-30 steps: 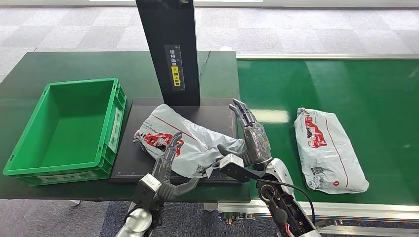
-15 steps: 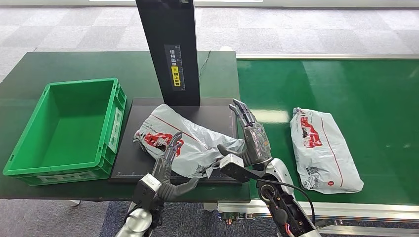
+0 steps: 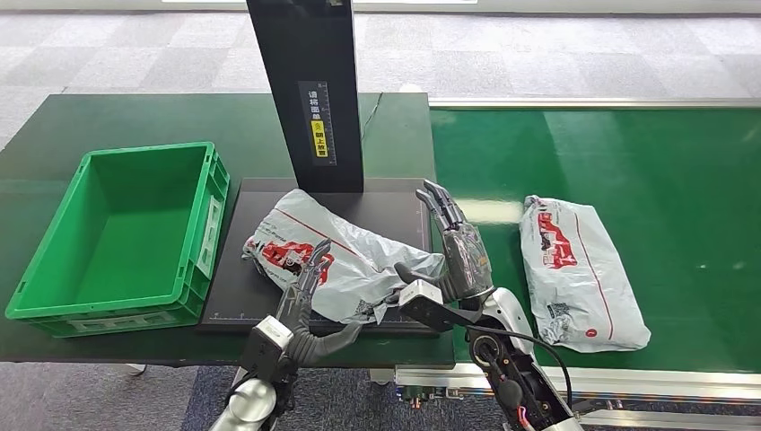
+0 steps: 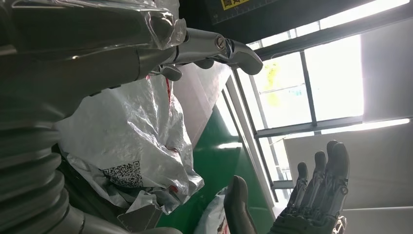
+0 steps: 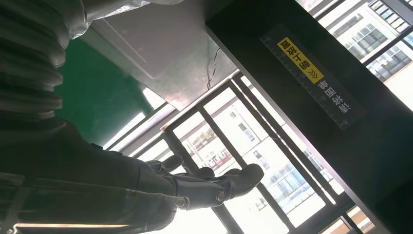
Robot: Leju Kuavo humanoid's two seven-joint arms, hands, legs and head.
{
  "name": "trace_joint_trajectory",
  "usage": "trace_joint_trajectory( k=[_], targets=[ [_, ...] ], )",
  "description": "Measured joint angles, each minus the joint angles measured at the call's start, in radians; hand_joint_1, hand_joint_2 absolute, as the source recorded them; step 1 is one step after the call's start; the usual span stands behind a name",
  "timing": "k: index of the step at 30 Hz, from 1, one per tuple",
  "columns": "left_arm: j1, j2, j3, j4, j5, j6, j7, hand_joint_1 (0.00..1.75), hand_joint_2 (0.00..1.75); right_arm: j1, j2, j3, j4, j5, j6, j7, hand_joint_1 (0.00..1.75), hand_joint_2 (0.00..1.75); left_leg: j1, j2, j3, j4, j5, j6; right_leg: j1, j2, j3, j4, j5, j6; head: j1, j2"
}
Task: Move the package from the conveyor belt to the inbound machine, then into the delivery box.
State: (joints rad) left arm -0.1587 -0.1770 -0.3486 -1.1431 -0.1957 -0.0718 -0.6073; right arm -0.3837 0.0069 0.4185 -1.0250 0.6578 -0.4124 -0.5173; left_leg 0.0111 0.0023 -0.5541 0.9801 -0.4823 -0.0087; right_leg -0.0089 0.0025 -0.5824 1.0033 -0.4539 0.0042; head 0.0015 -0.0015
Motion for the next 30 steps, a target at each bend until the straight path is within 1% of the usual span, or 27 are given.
trace_joint_trajectory(
  k=[10,12,13,14,15,16,17,18,19,20,21,22,23,24,25,26,27,28,29,30],
  targets=[
    [0.0,0.0,0.0,0.0,0.0,0.0,0.0,0.0,1.75,0.0,0.0,0.0,0.0,0.0,0.0,0.0,0.0,1.75,0.0,0.0,0.0,0.0,0.0,0.0,0.0,0.0,0.0,0.0,0.0,0.0,0.0,0.0],
    [0.001,0.0,0.0,-0.001,0.022,-0.006,-0.006,0.0,1.75,0.01,0.001,-0.006,-0.005,-0.033,0.032,0.024,0.0,1.75,0.0,0.0,0.001,0.0,0.0,0.0,0.0,0.0,-0.001,0.0,0.0,0.0,0.0,0.0],
    [0.005,-0.001,0.001,-0.006,0.05,-0.012,-0.012,0.0,1.75,0.034,-0.002,-0.022,-0.014,-0.088,0.085,0.058,0.02,1.75,0.0,-0.001,0.001,0.0,-0.001,0.0,0.0,-0.001,-0.001,-0.001,-0.001,0.0,0.0,0.0],
    [0.013,0.0,0.002,-0.016,0.085,-0.018,-0.019,0.0,1.75,0.07,-0.008,-0.053,-0.026,-0.183,0.178,0.102,0.04,1.75,0.0,-0.003,0.002,0.0,-0.002,0.0,0.0,-0.003,0.001,-0.001,-0.003,0.001,-0.001,0.0],
    [0.022,0.001,0.002,-0.029,0.119,-0.022,-0.024,0.0,1.75,0.116,-0.019,-0.099,-0.038,-0.314,0.309,0.146,0.07,1.75,0.0,-0.006,0.002,0.0,-0.002,0.001,0.0,-0.006,0.003,-0.001,-0.004,0.002,-0.001,0.0],
    [0.033,0.004,0.003,-0.042,0.144,-0.023,-0.027,0.0,1.75,0.167,-0.035,-0.158,-0.045,-0.484,0.476,0.179,0.09,1.75,0.0,-0.011,0.001,0.0,-0.002,0.001,0.0,-0.011,0.005,-0.001,-0.006,0.003,-0.001,0.0],
    [0.043,0.008,0.004,-0.054,0.158,-0.023,-0.028,0.0,1.75,0.213,-0.051,-0.221,-0.049,-0.691,0.663,0.196,0.09,1.75,0.0,-0.015,-0.001,0.0,-0.002,0.002,-0.001,-0.015,0.005,-0.001,-0.007,0.004,0.0,0.0],
    [0.051,0.012,0.005,-0.062,0.165,-0.023,-0.029,0.0,1.75,0.249,-0.063,-0.279,-0.053,-0.931,0.852,0.204,0.09,1.75,-0.001,-0.017,-0.004,0.001,-0.002,0.002,-0.001,-0.018,0.004,-0.001,-0.007,0.004,0.002,0.0],
    [0.056,0.016,0.006,-0.068,0.168,-0.023,-0.029,0.44,1.75,0.274,-0.072,-0.328,-0.058,-1.198,1.027,0.205,0.5,1.75,-0.001,-0.016,-0.005,0.001,-0.002,0.003,-0.001,-0.017,0.002,-0.001,-0.007,0.004,0.003,0.0],
    [0.058,0.018,0.006,-0.072,0.169,-0.023,-0.029,0.86,1.75,0.286,-0.076,-0.363,-0.064,-1.467,1.165,0.205,0.92,1.75,-0.001,-0.014,-0.006,0.001,-0.003,0.003,-0.002,-0.015,0.001,-0.001,-0.006,0.004,0.003,0.0],
    [0.059,0.019,0.006,-0.075,0.169,-0.023,-0.029,0.96,1.75,0.291,-0.075,-0.386,-0.068,-1.717,1.259,0.206,1.27,1.75,-0.002,-0.012,-0.005,0.001,-0.003,0.003,-0.002,-0.013,0.001,-0.001,-0.006,0.004,0.003,0.0],
    [0.059,0.019,0.005,-0.077,0.17,-0.023,-0.03,0.96,1.75,0.295,-0.075,-0.401,-0.07,-1.934,1.299,0.205,1.43,1.75,-0.002,-0.012,-0.004,0.001,-0.004,0.003,-0.002,-0.012,0.002,-0.001,-0.007,0.004,0.003,0.0],
    [0.059,0.019,0.004,-0.08,0.171,-0.023,-0.03,0.52,1.75,0.301,-0.075,-0.41,-0.075,-2.092,1.29,0.199,1.03,1.75,-0.002,-0.012,-0.003,0.0,-0.004,0.003,-0.002,-0.012,0.002,-0.001,-0.007,0.004,0.003,0.0],
    [0.059,0.02,0.004,-0.082,0.173,-0.024,-0.031,0.09,1.75,0.309,-0.077,-0.411,-0.084,-2.188,1.254,0.188,0.61,1.75,-0.002,-0.012,-0.003,0.0,-0.004,0.003,-0.002,-0.012,0.002,-0.001,-0.007,0.004,0.003,0.0],
    [0.058,0.02,0.004,-0.084,0.175,-0.024,-0.031,0.0,1.75,0.316,-0.078,-0.408,-0.096,-2.227,1.212,0.175,0.24,1.75,-0.002,-0.012,-0.003,0.0,-0.004,0.003,-0.002,-0.012,0.002,-0.001,-0.007,0.004,0.003,0.0],
    [0.057,0.02,0.003,-0.084,0.175,-0.024,-0.032,0.0,1.75,0.321,-0.08,-0.4,-0.108,-2.208,1.181,0.161,0.06,1.75,-0.001,-0.011,-0.003,0.0,-0.004,0.003,-0.002,-0.011,0.002,-0.001,-0.007,0.004,0.003,0.0],
    [0.055,0.02,0.003,-0.085,0.172,-0.024,-0.032,0.0,1.75,0.323,-0.081,-0.389,-0.118,-2.146,1.166,0.152,0.02,1.75,-0.001,-0.01,-0.002,0.0,-0.004,0.003,-0.002,-0.011,0.002,-0.001,-0.007,0.004,0.002,0.0],
    [0.054,0.019,0.003,-0.085,0.169,-0.024,-0.032,0.0,1.75,0.324,-0.081,-0.377,-0.126,-2.045,1.158,0.143,0.01,1.75,-0.001,-0.01,-0.002,0.0,-0.004,0.003,-0.001,-0.011,0.002,-0.001,-0.007,0.004,0.002,0.0],
    [0.052,0.018,0.003,-0.086,0.166,-0.024,-0.032,0.0,1.75,0.324,-0.082,-0.367,-0.134,-1.898,1.145,0.131,0.0,1.75,-0.001,-0.01,-0.001,0.0,-0.004,0.003,-0.001,-0.011,0.002,-0.001,-0.007,0.004,0.002,0.0],
    [0.05,0.017,0.003,-0.086,0.163,-0.024,-0.032,0.0,1.75,0.324,-0.084,-0.358,-0.141,-1.715,1.126,0.116,0.0,1.75,-0.001,-0.01,-0.001,0.0,-0.004,0.003,-0.001,-0.011,0.003,-0.001,-0.007,0.004,0.002,0.0]
  ],
)
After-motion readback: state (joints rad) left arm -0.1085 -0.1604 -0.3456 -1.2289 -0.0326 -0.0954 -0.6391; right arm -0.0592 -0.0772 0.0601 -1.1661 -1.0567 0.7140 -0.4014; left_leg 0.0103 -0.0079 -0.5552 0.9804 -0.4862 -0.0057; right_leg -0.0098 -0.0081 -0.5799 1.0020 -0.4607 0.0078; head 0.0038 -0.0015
